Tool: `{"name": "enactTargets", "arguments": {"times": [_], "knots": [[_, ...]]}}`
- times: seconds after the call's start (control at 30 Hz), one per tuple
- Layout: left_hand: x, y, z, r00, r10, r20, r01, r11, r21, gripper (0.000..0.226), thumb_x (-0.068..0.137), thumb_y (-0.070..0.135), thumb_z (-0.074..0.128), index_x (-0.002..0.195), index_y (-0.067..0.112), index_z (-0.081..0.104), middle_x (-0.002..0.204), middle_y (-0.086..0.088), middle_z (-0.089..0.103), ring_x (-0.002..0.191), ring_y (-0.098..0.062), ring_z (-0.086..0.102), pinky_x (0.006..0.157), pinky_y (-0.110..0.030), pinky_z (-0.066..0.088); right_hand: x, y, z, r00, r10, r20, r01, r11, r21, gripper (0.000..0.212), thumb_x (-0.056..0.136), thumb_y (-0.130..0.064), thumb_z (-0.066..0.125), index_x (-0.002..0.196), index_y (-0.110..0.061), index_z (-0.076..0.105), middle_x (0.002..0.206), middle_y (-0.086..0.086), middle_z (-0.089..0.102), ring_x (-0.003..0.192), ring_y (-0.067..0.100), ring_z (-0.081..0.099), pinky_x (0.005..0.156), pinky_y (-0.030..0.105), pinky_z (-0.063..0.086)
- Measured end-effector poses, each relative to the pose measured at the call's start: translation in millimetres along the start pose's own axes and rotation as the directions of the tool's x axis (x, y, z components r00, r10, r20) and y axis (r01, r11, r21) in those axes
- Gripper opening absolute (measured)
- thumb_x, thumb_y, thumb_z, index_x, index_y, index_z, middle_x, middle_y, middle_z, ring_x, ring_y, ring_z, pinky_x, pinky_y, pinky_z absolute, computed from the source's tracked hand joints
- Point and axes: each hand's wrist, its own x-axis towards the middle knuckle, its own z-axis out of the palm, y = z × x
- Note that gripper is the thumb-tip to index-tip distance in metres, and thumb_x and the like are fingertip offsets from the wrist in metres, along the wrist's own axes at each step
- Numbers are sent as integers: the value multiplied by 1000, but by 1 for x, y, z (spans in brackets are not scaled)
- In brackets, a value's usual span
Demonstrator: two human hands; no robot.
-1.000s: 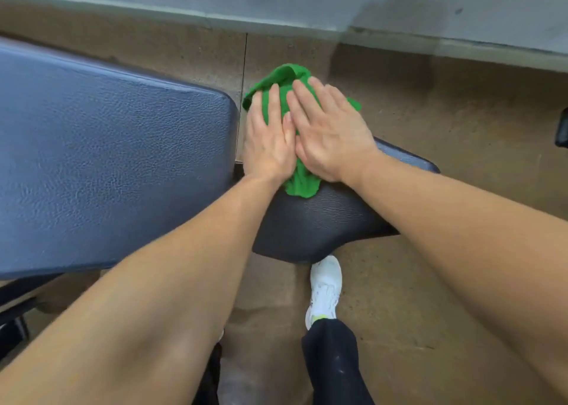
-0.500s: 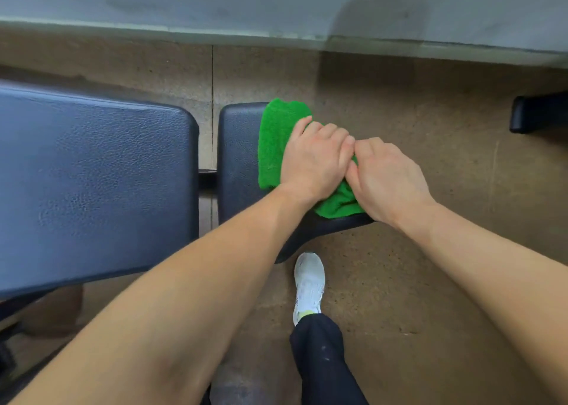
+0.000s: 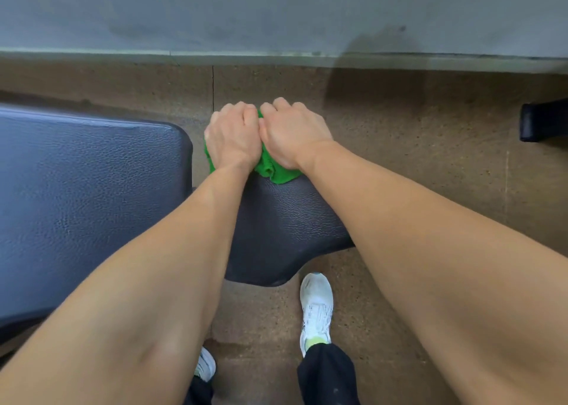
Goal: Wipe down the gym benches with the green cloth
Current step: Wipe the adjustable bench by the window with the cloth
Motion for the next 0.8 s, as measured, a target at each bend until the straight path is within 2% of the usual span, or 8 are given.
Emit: {"name": "enactTargets", "arguments": {"times": [0.1,0.2,0.3,0.4,0.53,0.63,0.73,0.8], "knots": [[-7,-1,1,980,-198,23,199,969,-148,40,101,38,30,113,21,64,122,-9,57,117,-32,47,93,-42,36,9,-2,-2,997,-39,69,41,999,-35,39,103,-37,26,130,-20,49,135,6,48,123,33,45,92,47,42],[-17,-3,3,948,-318,4,306,908,-288,39,103,42,31,125,24,57,133,-7,52,123,-31,45,98,-41,34,16,-8,-6,991,-79,112,90,991,-100,41,101,-37,27,133,-23,49,137,5,48,124,34,44,92,47,41],[-22,-9,6,911,-412,-3,388,860,-332,43,104,43,27,135,23,49,137,-9,52,124,-33,48,98,-41,34,29,-16,-8,979,-119,164,141,982,-129,44,98,-40,27,135,-28,50,140,4,50,127,34,46,93,45,40],[-30,-15,7,898,-439,16,420,847,-325,46,106,41,24,142,21,43,138,-11,52,125,-35,49,100,-42,34,43,-24,-9,957,-173,233,214,963,-162,49,98,-49,25,137,-32,49,141,4,50,128,35,48,91,45,41],[-65,-22,18,918,-389,-80,351,888,-296,49,104,31,32,148,11,37,144,-14,50,129,-34,48,103,-45,37,42,-45,0,926,-248,285,332,894,-303,46,99,-43,25,141,-38,42,142,3,45,127,34,43,84,44,37],[-103,-29,30,935,-314,-167,254,918,-306,49,97,18,47,140,-5,44,139,-23,53,126,-40,52,105,-48,42,23,-62,19,880,-397,261,473,787,-396,45,98,-46,27,131,-34,54,142,-2,48,134,33,35,104,50,30],[-140,-44,41,919,-352,-177,295,913,-283,46,94,15,51,133,-9,51,132,-26,57,120,-41,57,102,-47,45,-2,-73,43,818,-505,274,574,736,-358,44,97,-42,33,125,-25,62,132,-2,58,141,31,32,119,54,10],[-169,-53,43,915,-381,-131,343,908,-243,49,92,19,47,132,-7,52,129,-25,59,118,-41,58,100,-47,47,-24,-81,59,790,-552,267,612,731,-303,40,96,-37,37,118,-20,66,122,0,64,136,30,39,121,54,9]]}}
